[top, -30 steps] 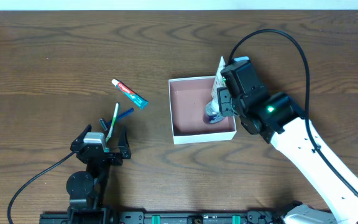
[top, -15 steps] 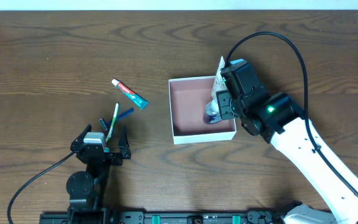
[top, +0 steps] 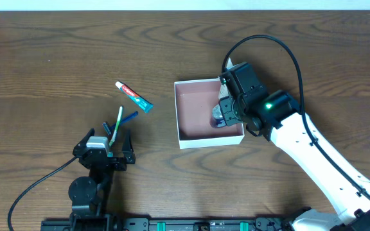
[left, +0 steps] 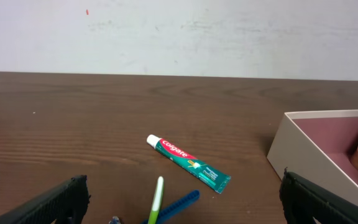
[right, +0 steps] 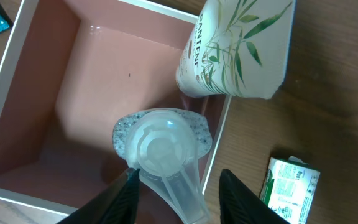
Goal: Pack container
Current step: 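Lower the soap bottle beside the tube and adjust it in the box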
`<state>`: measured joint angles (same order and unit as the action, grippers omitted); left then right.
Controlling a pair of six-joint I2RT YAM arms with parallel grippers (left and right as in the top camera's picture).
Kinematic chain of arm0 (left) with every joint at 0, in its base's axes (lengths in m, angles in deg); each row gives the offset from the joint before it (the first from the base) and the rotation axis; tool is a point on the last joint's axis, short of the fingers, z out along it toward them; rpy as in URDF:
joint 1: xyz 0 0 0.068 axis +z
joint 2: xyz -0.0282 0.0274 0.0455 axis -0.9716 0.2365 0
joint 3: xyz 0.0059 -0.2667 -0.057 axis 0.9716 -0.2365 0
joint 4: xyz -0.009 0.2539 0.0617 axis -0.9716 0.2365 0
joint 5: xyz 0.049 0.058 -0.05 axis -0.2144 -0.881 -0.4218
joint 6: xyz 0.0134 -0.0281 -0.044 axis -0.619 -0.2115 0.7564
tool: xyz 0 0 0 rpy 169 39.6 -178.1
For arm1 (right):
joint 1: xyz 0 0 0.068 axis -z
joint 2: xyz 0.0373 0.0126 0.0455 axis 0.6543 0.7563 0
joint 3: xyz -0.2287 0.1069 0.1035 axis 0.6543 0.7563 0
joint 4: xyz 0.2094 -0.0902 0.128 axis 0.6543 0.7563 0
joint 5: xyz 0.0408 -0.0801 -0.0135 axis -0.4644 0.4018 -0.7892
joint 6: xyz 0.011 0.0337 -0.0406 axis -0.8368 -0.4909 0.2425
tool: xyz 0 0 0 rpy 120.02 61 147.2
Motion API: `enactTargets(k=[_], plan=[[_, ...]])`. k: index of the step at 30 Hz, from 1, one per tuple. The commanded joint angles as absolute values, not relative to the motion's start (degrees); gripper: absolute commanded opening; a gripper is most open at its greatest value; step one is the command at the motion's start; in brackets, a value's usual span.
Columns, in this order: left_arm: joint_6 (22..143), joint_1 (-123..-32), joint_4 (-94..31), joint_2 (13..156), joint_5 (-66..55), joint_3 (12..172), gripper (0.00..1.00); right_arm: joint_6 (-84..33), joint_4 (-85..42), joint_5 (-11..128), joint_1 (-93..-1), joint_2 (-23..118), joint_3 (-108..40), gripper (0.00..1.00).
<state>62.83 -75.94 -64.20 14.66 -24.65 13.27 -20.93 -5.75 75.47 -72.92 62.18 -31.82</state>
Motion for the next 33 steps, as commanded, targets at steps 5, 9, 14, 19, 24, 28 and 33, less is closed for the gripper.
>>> enactTargets(k=[5, 9, 14, 19, 24, 28, 33], plan=[[62.6, -75.6, -62.3, 14.6, -23.8, 12.3, 0.98, -19.5, -5.6, 75.3, -73.5, 63.5, -32.4, 0.37], [62.6, -75.6, -62.3, 14.6, -23.8, 12.3, 0.98, -19.5, -5.7, 75.3, -73.5, 64.1, -32.4, 0.34], [62.6, -75.6, -62.3, 14.6, -23.8, 12.3, 0.98, -19.5, -5.8, 75.3, -73.5, 64.4, -32.4, 0.27], [62.6, -75.6, -62.3, 14.6, -23.8, 12.3, 0.98, -21.3, -5.7, 75.3, -73.5, 64.4, -32.4, 0.20], [62.6, -75.6, -62.3, 14.6, -23.8, 12.3, 0.98, -23.2, -5.7, 75.5, -73.5, 64.4, -32.4, 0.17], [62.6, -75.6, -62.3, 14.6, -23.8, 12.3, 0.98, -23.2, -5.7, 75.5, -73.5, 64.4, -32.4, 0.31], [62.6, -75.6, -62.3, 14.6, -23.8, 12.3, 0.98, -23.2, -5.8, 75.5, -73.5, 64.4, -32.4, 0.60]])
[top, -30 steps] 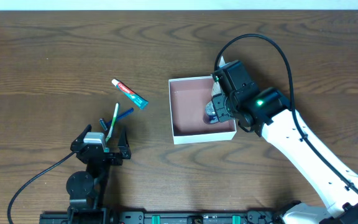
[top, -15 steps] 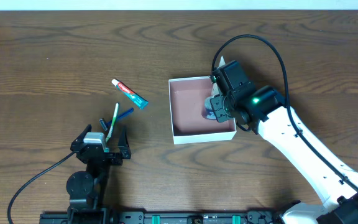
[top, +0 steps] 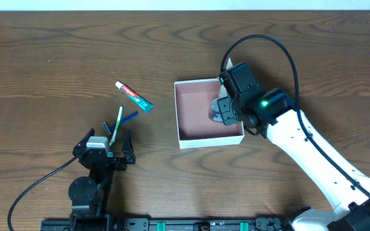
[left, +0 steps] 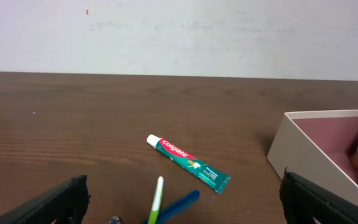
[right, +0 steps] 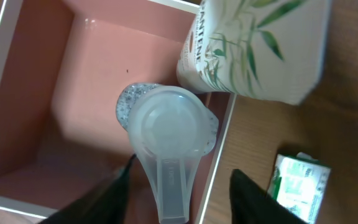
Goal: Pack container
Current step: 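Lower the soap bottle beside the tube and adjust it in the box, then release the bottle and move the right gripper to the green soap box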
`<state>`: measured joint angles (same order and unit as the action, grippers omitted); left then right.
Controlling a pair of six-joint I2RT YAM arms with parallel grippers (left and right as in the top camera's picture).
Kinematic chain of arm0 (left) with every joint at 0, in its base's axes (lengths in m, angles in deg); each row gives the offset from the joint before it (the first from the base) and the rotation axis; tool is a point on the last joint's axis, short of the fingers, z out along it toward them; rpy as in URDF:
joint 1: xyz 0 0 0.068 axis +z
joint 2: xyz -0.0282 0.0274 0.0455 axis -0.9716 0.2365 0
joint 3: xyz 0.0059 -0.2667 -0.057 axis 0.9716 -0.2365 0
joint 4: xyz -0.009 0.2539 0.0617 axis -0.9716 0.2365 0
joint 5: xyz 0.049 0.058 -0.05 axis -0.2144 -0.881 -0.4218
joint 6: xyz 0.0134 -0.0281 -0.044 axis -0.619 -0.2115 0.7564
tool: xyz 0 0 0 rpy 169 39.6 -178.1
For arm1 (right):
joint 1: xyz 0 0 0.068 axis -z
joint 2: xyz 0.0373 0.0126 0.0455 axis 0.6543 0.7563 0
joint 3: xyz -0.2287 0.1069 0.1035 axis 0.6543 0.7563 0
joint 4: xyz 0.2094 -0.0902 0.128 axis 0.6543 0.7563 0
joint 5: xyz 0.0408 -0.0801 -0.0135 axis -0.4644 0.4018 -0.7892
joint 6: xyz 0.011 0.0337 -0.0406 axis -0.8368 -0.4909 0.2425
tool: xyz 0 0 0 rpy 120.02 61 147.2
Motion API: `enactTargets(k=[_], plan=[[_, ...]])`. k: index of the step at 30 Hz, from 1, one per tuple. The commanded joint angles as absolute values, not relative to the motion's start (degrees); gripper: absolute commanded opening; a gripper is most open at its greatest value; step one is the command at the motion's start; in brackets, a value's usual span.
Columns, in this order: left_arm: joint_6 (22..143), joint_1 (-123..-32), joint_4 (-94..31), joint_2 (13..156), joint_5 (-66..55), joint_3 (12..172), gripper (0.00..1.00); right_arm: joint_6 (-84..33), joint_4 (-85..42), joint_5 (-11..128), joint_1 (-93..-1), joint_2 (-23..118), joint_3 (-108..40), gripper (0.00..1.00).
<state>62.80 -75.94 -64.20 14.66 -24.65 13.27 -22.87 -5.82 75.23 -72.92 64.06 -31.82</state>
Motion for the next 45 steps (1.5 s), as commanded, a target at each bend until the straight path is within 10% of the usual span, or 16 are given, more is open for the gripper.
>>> enactTargets(k=[1, 20, 30, 45], plan=[[62.6, -75.6, -62.3, 14.6, -23.8, 12.3, 0.98, -23.2, -5.9, 75.5, -73.5, 64.4, -32.4, 0.63], [62.6, -75.6, -62.3, 14.6, -23.8, 12.3, 0.98, -26.4, 9.0, 74.1, -72.7, 50.3, -43.1, 0.73], [62.6, -75.6, -62.3, 14.6, -23.8, 12.3, 0.98, -36.2, 25.0, 80.0, -55.5, 46.0, -41.0, 0.84], [62.6, -75.6, -62.3, 14.6, -23.8, 12.3, 0.98, -18.9, -1.2, 65.3, -41.8, 47.6, -15.7, 0.86]])
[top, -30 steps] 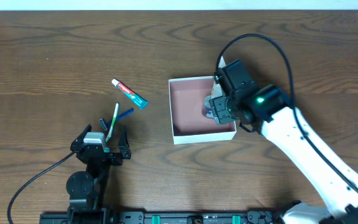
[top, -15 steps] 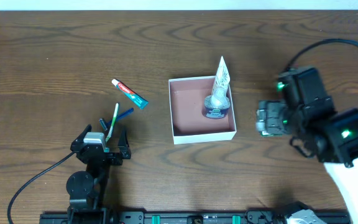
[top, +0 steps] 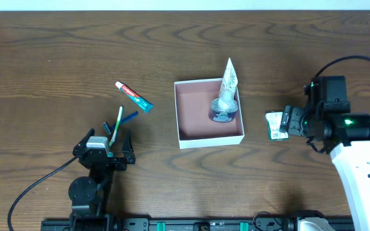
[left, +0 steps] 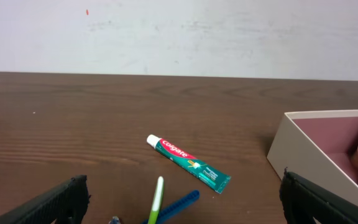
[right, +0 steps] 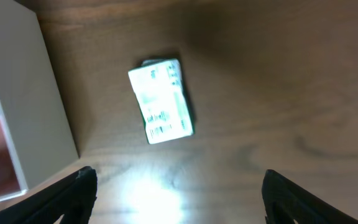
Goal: Pack container
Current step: 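Release the bottle and move the right gripper to the green soap box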
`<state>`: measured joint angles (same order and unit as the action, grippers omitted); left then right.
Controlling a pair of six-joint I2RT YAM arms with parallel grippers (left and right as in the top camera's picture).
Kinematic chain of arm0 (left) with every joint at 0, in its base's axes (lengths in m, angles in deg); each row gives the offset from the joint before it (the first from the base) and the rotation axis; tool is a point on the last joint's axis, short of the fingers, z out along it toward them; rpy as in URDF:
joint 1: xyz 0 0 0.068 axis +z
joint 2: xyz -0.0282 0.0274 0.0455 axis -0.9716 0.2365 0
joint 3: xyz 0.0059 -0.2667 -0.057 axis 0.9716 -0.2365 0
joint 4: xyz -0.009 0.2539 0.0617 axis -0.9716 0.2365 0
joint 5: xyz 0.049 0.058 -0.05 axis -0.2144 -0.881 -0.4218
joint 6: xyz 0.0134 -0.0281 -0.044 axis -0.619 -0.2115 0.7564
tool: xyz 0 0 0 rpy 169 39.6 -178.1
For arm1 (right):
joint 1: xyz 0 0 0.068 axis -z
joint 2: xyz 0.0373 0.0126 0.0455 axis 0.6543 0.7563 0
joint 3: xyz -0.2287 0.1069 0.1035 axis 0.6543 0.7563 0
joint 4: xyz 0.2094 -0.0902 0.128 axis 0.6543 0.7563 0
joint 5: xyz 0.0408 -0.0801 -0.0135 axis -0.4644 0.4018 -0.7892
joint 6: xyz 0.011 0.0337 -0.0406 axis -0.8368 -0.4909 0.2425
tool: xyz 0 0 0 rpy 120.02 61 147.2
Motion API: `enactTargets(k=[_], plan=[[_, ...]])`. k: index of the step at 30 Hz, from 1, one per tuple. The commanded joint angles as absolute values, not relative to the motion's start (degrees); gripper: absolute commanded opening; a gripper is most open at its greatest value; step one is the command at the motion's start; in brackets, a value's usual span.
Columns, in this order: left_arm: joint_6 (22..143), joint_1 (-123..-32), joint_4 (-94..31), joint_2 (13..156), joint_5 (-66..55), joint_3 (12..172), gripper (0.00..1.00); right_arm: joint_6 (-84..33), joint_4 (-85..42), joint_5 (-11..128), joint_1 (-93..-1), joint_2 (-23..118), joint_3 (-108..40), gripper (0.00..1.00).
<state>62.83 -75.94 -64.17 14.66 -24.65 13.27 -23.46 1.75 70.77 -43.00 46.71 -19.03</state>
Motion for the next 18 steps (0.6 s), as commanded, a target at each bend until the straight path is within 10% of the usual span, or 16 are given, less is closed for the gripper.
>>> enactTargets(k=[1, 18], plan=[[62.6, -75.6, -62.3, 14.6, -23.8, 12.3, 0.98, -18.9, -3.1, 64.4, -41.6, 48.0, -14.4, 0.86], [62.6, -75.6, -62.3, 14.6, -23.8, 12.3, 0.98, -15.3, -31.3, 63.6, -41.7, 61.1, 0.6, 0.91]])
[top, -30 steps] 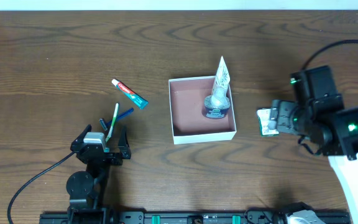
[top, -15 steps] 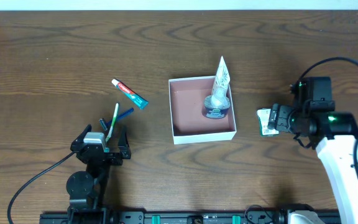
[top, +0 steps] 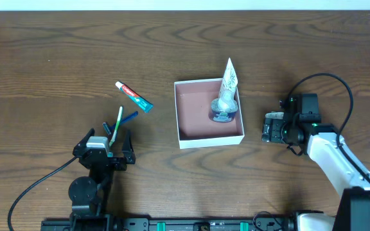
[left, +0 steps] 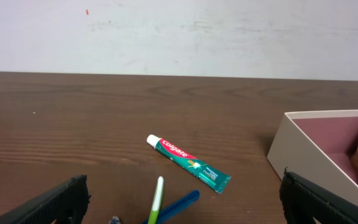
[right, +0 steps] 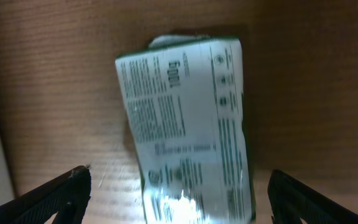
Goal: Pack container
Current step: 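Release the bottle and move the right gripper to the green soap box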
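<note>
A white box with a pink inside [top: 191, 106] stands mid-table, its wall also in the left wrist view [left: 303, 152]. A white shampoo tube [top: 226, 90] stands in it on its clear cap. Right of the box lies a green-and-white packet [top: 272, 126], filling the right wrist view [right: 185, 127]. My right gripper [right: 179, 202] hangs open low over the packet, one finger on each side. A Colgate tube [top: 133, 96], a green toothbrush [top: 115, 126] and a blue stick [top: 126, 118] lie at the left. My left gripper [left: 179, 202] rests open near the toothbrush.
The dark wooden table [top: 56, 51] runs to a pale wall behind. The right arm's black cable [top: 329, 83] loops above the table at the right.
My right gripper has dropped down close over the green-and-white packet, which now fills its view between the open fingers. The left arm has not moved.
My right gripper held the shampoo tube by its clear cap inside the box, first near the front, then nearer the back right corner. Later the tube stood free in the box and the gripper was open high above the packet, and now low over it.
</note>
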`<state>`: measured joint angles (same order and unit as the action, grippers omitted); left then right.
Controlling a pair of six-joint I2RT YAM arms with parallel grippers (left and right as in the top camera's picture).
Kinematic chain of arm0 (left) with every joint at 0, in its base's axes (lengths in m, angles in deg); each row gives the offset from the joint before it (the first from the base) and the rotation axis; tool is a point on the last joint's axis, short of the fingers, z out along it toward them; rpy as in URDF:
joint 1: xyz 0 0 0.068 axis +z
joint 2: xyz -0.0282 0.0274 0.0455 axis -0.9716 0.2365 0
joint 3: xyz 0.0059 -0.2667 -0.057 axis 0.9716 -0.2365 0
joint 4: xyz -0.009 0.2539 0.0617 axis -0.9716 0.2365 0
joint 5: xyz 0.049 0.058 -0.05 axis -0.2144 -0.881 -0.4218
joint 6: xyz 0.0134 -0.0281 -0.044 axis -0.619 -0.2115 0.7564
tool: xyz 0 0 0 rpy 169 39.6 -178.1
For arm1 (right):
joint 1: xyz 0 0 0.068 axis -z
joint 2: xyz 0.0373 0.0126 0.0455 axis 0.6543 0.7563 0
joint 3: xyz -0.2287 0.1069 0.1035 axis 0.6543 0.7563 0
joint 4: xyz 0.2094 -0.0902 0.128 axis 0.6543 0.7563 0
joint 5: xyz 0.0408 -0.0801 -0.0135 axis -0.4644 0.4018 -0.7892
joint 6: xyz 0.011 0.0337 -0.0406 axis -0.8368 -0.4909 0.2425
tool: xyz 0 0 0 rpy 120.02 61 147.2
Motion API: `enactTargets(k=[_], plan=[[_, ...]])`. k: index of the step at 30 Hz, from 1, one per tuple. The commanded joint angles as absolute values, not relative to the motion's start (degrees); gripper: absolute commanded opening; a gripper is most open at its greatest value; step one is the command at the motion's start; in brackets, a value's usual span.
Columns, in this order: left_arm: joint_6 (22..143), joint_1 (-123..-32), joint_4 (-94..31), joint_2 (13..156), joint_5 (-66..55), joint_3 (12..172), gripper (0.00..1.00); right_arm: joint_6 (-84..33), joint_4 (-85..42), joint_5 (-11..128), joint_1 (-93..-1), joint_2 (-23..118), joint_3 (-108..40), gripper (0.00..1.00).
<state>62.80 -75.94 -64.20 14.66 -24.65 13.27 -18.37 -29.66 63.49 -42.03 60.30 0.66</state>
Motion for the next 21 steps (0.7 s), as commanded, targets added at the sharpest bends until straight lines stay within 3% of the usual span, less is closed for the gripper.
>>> enactTargets(k=[1, 13, 21], plan=[[62.6, -75.6, -62.3, 14.6, -23.8, 12.3, 0.98, -14.3, -32.3, 63.6, -41.7, 61.4, 0.6, 0.91], [62.6, -75.6, -62.3, 14.6, -23.8, 12.3, 0.98, -6.3, -39.8, 63.8, -41.7, 65.4, 0.6, 0.87], [62.6, -75.6, -62.3, 14.6, -23.8, 12.3, 0.98, -6.1, -39.8, 63.9, -41.6, 65.5, 0.7, 0.75]])
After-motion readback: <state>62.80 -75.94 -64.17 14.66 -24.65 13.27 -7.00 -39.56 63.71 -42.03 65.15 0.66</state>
